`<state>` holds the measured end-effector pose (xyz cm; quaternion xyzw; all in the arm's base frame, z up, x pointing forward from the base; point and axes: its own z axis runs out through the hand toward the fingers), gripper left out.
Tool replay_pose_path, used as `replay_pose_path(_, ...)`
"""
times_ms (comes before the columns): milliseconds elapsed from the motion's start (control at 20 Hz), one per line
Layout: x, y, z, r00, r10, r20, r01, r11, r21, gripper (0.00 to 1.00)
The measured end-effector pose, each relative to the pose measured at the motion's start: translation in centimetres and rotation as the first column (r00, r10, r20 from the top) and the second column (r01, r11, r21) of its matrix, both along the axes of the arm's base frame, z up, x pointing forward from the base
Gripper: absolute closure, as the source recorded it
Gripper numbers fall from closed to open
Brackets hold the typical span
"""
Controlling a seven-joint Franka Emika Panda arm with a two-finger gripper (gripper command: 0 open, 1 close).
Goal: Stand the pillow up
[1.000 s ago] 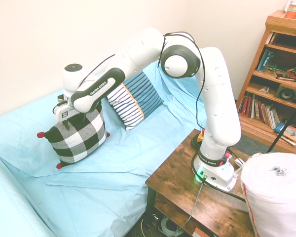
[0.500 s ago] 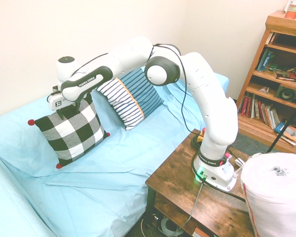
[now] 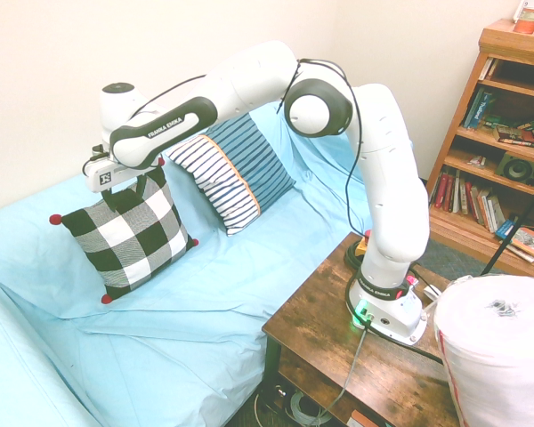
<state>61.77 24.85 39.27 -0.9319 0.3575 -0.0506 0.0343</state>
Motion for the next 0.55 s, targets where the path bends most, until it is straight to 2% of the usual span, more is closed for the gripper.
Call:
replay_pose_path(100,-2.1,-3.6,1.0,0.998,0.035,-0.054,-0.038,0.998,-0.057,0.0)
replay_pose_path(250,-4.9,-9.2,2.5,0.995,0.052,-0.082,-0.059,0.994,-0.091,0.0)
replay_pose_path(550,-12.7,-20.8,5.0,0.994,0.045,-0.097,-0.052,0.996,-0.067,0.0)
